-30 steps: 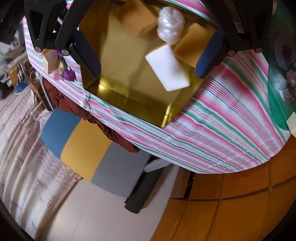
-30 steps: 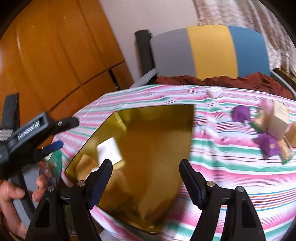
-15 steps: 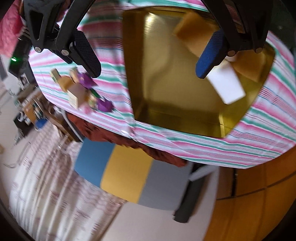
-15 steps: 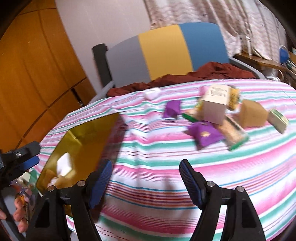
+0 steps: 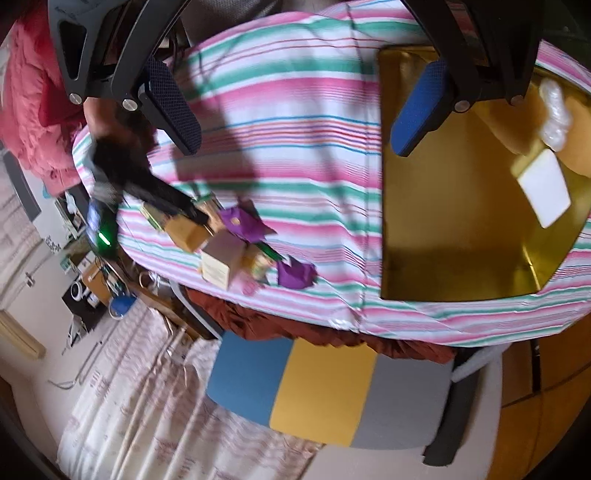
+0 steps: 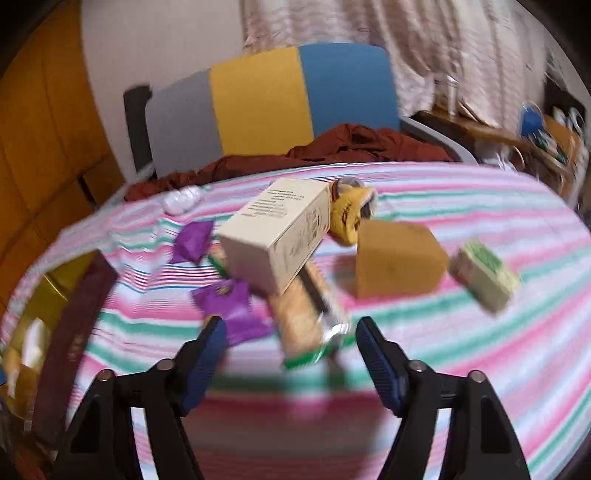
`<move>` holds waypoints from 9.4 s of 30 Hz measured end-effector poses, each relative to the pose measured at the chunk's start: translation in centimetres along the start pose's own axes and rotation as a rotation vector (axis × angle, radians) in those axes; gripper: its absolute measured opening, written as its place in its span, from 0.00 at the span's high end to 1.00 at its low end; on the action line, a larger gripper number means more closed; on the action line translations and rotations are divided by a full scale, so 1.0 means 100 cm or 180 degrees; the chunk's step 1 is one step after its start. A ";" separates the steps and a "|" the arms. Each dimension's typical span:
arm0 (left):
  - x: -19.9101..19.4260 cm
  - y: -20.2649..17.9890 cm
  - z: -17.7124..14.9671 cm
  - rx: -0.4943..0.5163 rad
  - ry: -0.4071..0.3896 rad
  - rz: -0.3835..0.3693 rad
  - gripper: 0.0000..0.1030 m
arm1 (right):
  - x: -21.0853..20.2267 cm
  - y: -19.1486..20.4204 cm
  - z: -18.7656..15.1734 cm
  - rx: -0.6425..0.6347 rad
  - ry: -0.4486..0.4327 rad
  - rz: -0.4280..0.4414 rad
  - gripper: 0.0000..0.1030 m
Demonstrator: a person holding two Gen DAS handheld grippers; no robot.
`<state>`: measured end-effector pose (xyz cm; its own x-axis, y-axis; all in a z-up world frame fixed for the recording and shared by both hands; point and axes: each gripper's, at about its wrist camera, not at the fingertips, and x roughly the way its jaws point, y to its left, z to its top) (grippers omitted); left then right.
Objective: Organize objects
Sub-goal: 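Grasp the cracker package with the right tool, then grasp the purple snack bag with the left tool, then carry the purple bag into the tin and open the left tool while the right tool holds the crackers, then lower the cracker package into the gold tin and open the right tool, then swing the right tool to the tan sponge and grasp it, then grasp the cream paper box with the left tool while the right tool holds the sponge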
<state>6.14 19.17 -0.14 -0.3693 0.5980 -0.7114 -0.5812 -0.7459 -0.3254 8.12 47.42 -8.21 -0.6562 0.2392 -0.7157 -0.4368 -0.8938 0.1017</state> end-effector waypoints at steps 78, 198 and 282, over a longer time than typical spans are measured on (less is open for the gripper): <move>0.159 -0.050 0.007 0.0617 -0.0198 0.0357 0.52 | -0.043 -0.024 -0.078 0.0614 -0.0401 -0.0212 0.53; -0.035 0.120 -0.005 -0.0956 -0.0451 0.0663 0.00 | -0.070 0.155 -0.055 -0.0017 0.0036 0.0709 0.51; 0.130 -0.103 0.056 0.0748 0.0018 0.0336 0.00 | -0.026 -0.065 -0.029 0.0815 -0.0540 -0.0490 0.52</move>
<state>3.30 36.31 -2.59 -0.4332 0.5182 -0.7375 -0.6923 -0.7152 -0.0959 14.48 51.50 -8.98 -0.6543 0.4428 -0.6131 -0.6648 -0.7232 0.1871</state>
